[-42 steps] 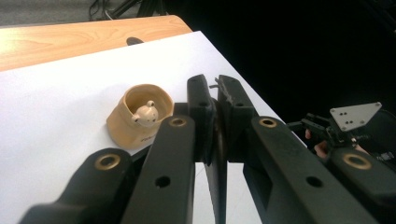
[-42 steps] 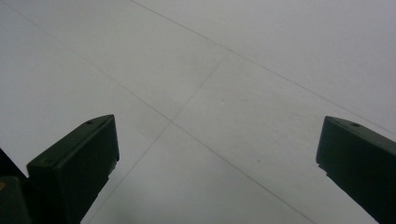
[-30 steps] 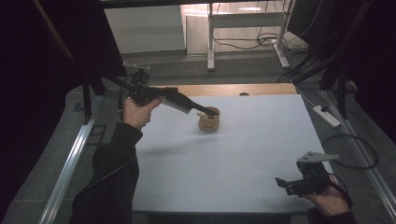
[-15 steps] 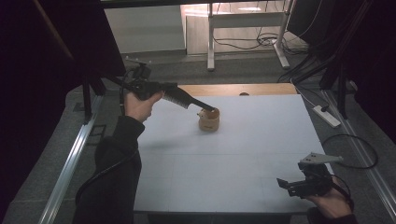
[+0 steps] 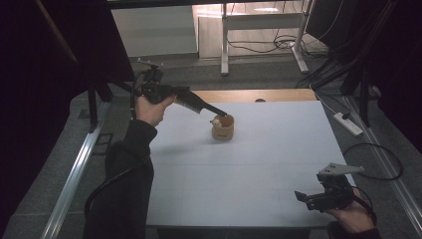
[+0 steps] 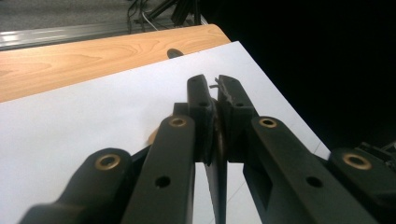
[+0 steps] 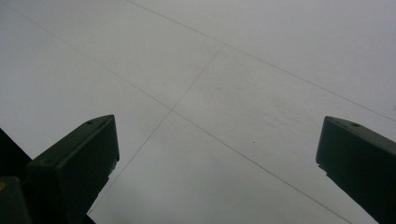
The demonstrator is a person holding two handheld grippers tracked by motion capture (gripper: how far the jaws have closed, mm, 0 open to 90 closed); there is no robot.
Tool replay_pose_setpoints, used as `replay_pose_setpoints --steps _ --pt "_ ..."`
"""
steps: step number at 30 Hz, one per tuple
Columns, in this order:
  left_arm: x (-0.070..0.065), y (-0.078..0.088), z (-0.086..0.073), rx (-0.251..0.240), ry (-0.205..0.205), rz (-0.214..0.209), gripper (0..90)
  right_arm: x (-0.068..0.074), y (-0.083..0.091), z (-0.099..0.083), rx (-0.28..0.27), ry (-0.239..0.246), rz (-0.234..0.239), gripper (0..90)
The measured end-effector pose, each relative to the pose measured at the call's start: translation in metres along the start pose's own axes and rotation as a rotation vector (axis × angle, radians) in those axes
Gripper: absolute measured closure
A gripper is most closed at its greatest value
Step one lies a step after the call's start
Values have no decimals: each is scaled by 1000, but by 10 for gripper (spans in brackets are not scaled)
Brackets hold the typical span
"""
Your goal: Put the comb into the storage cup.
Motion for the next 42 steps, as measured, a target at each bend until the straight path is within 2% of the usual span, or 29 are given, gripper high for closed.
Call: replay_pose_setpoints --steps 22,42 --pt "9 -19 3 37 6 27 834 0 0 0 6 5 5 0" --pt "12 -37 1 70 14 25 834 1 -1 0 10 9 6 4"
Point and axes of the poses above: each handheld gripper's, and its own axes: y roughly backward along the jaws, z roughly out of its top, x roughly to its left, the point moved 4 cm from there along -y, roughly forward along the jaws, and after that the axes turned 5 degrees about x, right-handed, at the moved point
